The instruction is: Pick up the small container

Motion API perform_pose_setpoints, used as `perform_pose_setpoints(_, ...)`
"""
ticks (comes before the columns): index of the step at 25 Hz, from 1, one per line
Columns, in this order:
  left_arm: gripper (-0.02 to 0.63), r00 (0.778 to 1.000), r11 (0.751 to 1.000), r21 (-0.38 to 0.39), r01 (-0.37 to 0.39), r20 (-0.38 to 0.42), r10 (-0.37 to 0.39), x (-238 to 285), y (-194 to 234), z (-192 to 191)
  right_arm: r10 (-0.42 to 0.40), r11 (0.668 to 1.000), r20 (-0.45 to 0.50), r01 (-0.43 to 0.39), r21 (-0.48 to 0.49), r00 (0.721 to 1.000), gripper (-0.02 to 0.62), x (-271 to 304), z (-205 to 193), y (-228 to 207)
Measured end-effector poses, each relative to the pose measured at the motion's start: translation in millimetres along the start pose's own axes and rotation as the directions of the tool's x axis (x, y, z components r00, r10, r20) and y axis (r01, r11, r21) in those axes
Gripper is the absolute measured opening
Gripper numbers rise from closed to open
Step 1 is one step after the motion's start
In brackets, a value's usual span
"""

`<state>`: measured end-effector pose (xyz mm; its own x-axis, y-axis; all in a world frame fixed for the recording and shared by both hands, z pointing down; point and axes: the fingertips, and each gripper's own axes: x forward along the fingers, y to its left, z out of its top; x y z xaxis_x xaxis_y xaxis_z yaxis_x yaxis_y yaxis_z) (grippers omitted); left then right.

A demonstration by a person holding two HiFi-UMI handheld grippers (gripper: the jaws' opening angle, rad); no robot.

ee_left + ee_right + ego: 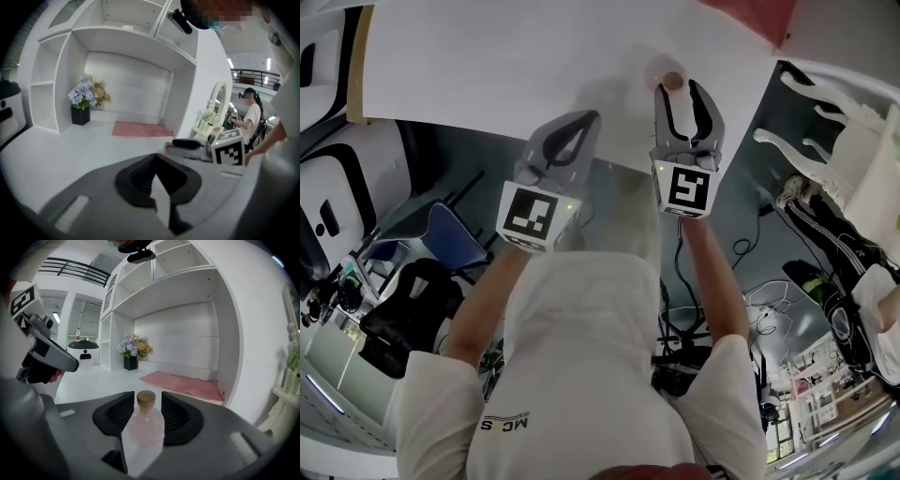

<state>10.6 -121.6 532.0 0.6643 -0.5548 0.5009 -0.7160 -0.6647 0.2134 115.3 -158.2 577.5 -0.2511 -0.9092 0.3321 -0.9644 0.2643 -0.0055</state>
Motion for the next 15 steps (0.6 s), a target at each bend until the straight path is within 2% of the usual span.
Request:
perform_pose_setpoints(3, -0.002, 1.000, 1.000, -0.011, -0.005, -0.003, 0.005, 1, 5, -6, 0.002, 1.000, -0.003, -0.002, -0.014, 1.000, 0.176, 7, -7, 0)
perform_pose_setpoints(8, -0.002, 1.000, 1.000, -0.014, -0.002, -0.016, 0.001, 1, 10, -15, 0.012, 1.000, 0.029, -0.011, -0.019, 1.000, 0.126, 15, -8, 4)
perform_pose_setpoints(15, -0.002, 0.999, 1.000, -0.017, 0.013, -0.043, -0.014, 4, 11, -25, -0.001, 1.000, 0.058, 0.001, 0.000, 0.998, 0.120, 16, -7, 3)
